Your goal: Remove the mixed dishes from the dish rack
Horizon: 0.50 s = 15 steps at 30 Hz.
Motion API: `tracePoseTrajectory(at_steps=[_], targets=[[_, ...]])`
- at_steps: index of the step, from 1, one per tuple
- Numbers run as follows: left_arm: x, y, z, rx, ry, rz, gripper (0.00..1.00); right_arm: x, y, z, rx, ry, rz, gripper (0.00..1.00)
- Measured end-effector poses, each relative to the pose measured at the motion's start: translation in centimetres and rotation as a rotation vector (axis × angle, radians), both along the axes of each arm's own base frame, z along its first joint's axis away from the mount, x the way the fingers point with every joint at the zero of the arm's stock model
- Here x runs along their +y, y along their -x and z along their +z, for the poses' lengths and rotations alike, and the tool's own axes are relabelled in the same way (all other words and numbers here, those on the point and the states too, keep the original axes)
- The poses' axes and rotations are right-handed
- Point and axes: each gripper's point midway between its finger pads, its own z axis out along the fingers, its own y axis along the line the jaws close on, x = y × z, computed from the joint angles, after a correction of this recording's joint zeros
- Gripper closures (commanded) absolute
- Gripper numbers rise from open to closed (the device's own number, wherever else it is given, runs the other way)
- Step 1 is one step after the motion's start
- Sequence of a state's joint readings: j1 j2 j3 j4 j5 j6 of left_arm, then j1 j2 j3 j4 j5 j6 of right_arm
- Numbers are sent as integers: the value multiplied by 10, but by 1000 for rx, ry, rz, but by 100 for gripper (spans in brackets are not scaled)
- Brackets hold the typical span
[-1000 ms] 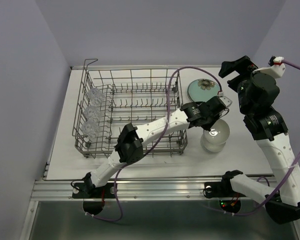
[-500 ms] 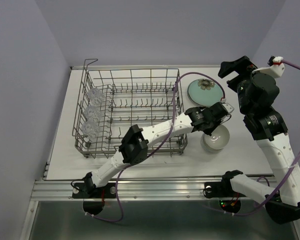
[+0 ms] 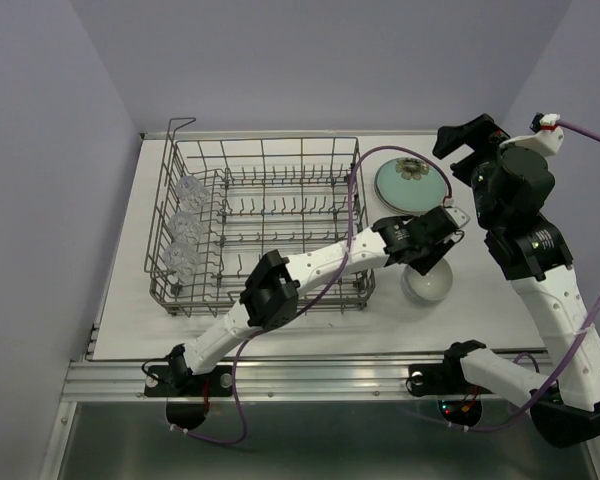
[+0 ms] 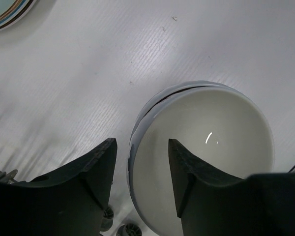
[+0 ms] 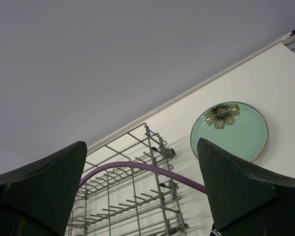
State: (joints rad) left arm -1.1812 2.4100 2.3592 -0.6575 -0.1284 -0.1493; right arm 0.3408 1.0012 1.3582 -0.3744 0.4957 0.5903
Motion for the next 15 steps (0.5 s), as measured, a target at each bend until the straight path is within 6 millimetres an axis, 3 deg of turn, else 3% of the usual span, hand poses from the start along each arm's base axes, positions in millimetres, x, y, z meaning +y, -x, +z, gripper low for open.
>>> tracePoseTrajectory(at_steps=[8,15], targets=[[-2,3,1,0,4,-9,11,1,0,0,-1,0,8,0],[-8,3,16,-8,45,-18,1,6,0,0,-1,0,36,0]])
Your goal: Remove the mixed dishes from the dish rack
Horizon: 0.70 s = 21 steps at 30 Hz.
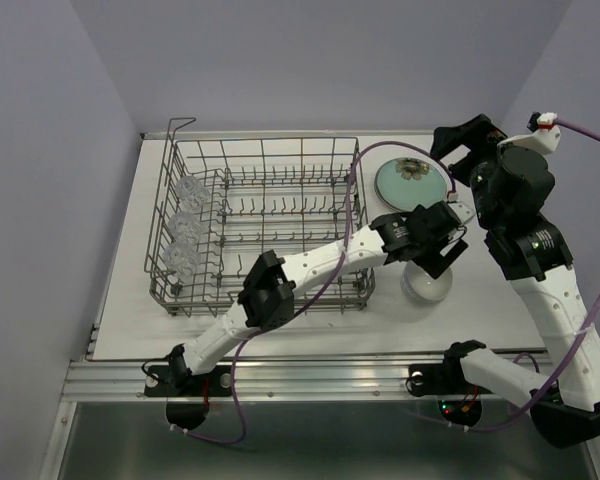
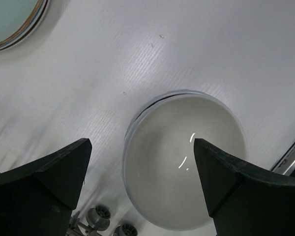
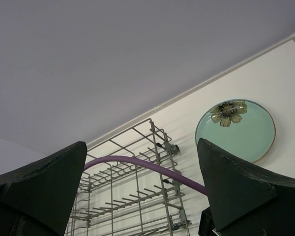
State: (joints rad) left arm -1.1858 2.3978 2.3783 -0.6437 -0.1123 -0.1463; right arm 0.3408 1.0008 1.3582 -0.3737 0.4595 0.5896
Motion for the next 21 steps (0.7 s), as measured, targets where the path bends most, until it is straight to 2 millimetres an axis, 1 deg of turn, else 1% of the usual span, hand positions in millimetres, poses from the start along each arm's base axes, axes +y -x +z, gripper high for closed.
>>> tracePoseTrajectory(at_steps=[4,6,7,8,9,10,13,15,16,17,19,20,21], targets=[[-1,2,27,-15,50,-6,1,4,0,0,1,5,23,0],[0,2,54,-36,96,-4,1,6,0,0,2,10,34,0],[1,2,62,-42,110,-4,1,7,0,0,2,10,39,0],[5,2,79,-59,131,4,1,8,0,0,2,13,49,0],[7,2,87,-66,142,8,1,10,0,1,-3,11,57,0],[17,0,100,-75,143,26,1,13,0,7,-24,9,76,0],[37,-5,124,-86,156,79,1,20,3,25,-72,-2,120,0],[60,-19,143,-100,176,151,1,25,5,31,-84,5,154,0],[73,-28,151,-107,182,193,1,28,5,30,-82,14,168,0],[96,-41,161,-117,184,258,1,32,4,29,-77,22,190,0],[137,-64,173,-136,181,374,1,40,0,26,-65,41,231,0],[166,-77,184,-152,186,446,1,44,-1,23,-59,48,247,0],[192,-90,191,-166,187,513,1,49,-5,19,-47,57,268,0]])
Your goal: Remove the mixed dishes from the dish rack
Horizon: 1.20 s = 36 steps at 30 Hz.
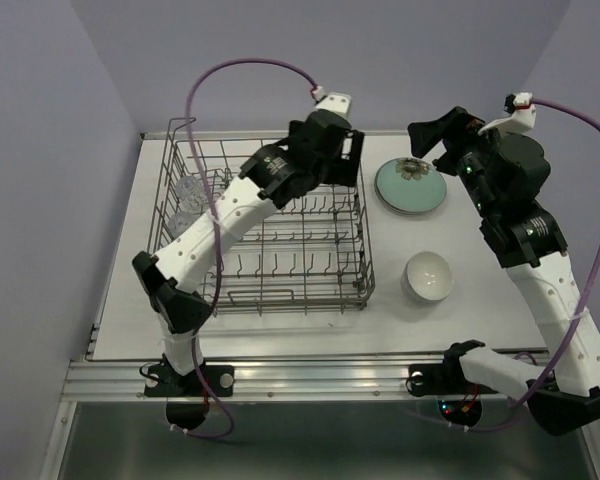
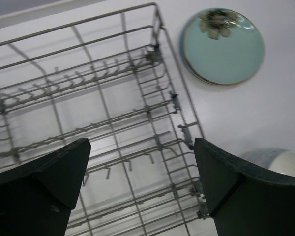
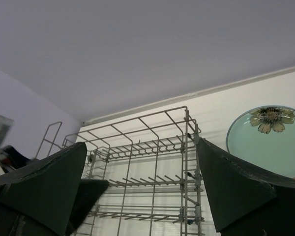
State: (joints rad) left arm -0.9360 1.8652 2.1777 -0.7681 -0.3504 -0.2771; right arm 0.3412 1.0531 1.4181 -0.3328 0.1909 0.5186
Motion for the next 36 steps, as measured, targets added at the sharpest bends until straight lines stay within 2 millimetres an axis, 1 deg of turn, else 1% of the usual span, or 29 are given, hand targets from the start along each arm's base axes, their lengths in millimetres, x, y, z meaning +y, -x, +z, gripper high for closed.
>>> tracePoseTrajectory(at_steps=[1,2,3,5,6,7,9,10,13,14,15,16,17,18,19,20,22,23,25,26,30,31,32,33,34,36], targets=[[22,-8,5,-8,2,57,1,4,-2,-3,8,9,16,0],[50,-15,9,-11,0,127,1,8,-5,-7,17,18,37,0],[71,-18,12,-12,-5,175,1,12,-7,-9,24,25,52,0],[96,-19,17,-17,0,236,1,16,-10,-10,30,33,71,0],[104,-17,16,-14,-3,257,1,18,-12,-9,28,37,81,0],[121,-15,13,-8,-8,294,1,22,-14,-8,27,42,96,0],[142,-13,7,7,-17,338,1,28,-17,-11,32,52,122,0],[160,-12,0,25,-23,375,1,34,-20,-17,43,69,154,0],[203,-17,-10,42,-39,486,1,47,-27,-32,73,101,219,0],[217,-19,-13,46,-43,525,1,53,-30,-41,92,113,243,0],[234,-23,-17,51,-51,576,1,59,-34,-58,124,131,272,0],[249,-27,-20,56,-58,620,1,60,-36,-67,144,138,280,0],[255,-29,-22,60,-60,638,1,64,-40,-86,183,156,298,0],[266,-32,-26,69,-69,670,1,67,-44,-106,225,175,311,0],[275,-37,-29,75,-76,698,1,69,-46,-117,250,186,319,0],[282,-39,-31,81,-81,719,1,72,-50,-137,294,207,327,0],[292,-45,-39,96,-98,750,1,75,-56,-164,359,237,331,0],[300,-51,-46,110,-115,774,1,78,-59,-178,391,252,335,0],[308,-59,-58,138,-143,797,1,82,-60,-197,433,274,338,2],[310,-63,-64,149,-154,802,1,83,-59,-209,461,289,333,4],[317,-75,-93,209,-207,823,1,84,-56,-230,507,320,315,7],[320,-78,-100,224,-219,830,1,86,-56,-236,520,330,309,15],[322,-80,-105,236,-227,835,1,87,-56,-241,529,340,304,19],[323,-82,-108,241,-231,839,1,88,-57,-245,537,344,298,28],[324,-84,-111,248,-236,844,1,90,-57,-250,548,354,296,34],[327,-90,-115,255,-242,854,1,93,-57,-262,574,368,287,41]])
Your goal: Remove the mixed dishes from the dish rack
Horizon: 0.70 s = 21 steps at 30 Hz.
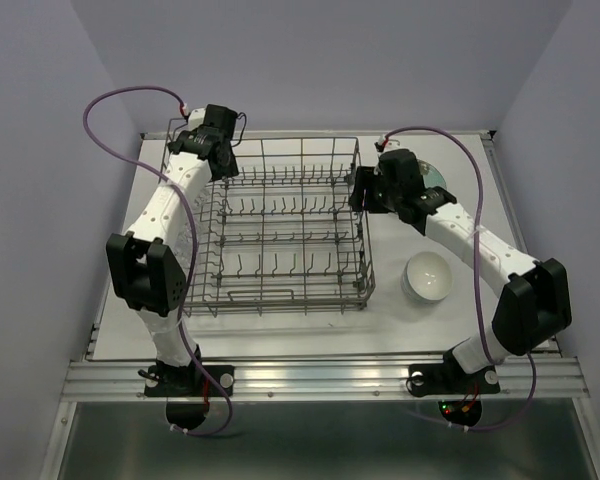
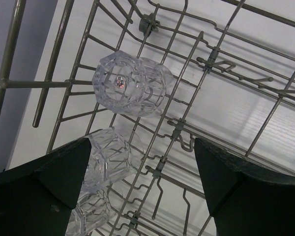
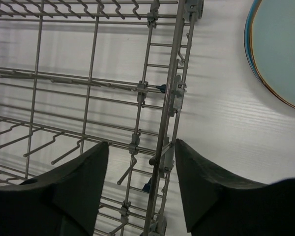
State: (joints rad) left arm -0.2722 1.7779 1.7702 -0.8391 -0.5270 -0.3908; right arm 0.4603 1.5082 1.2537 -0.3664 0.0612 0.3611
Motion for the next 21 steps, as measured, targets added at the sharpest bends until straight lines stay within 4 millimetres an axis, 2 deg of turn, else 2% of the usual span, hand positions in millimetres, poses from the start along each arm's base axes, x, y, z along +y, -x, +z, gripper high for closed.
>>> tracePoseTrajectory(at_steps=[5,8,10,16,21], targets=[[7,-3,-3,5,-12,24,1,1,3,-12,15,30,-32,54],[12,-3,-3,-1,-20,46,1,-3,2,-14,13,45,-64,69],[14,-2,-3,0,-24,55,1,-6,1,-15,12,53,-82,74],[25,-4,-10,13,-44,95,1,-8,1,-15,3,61,-117,85],[28,-9,-29,49,-55,120,1,-7,1,-16,3,55,-131,86]])
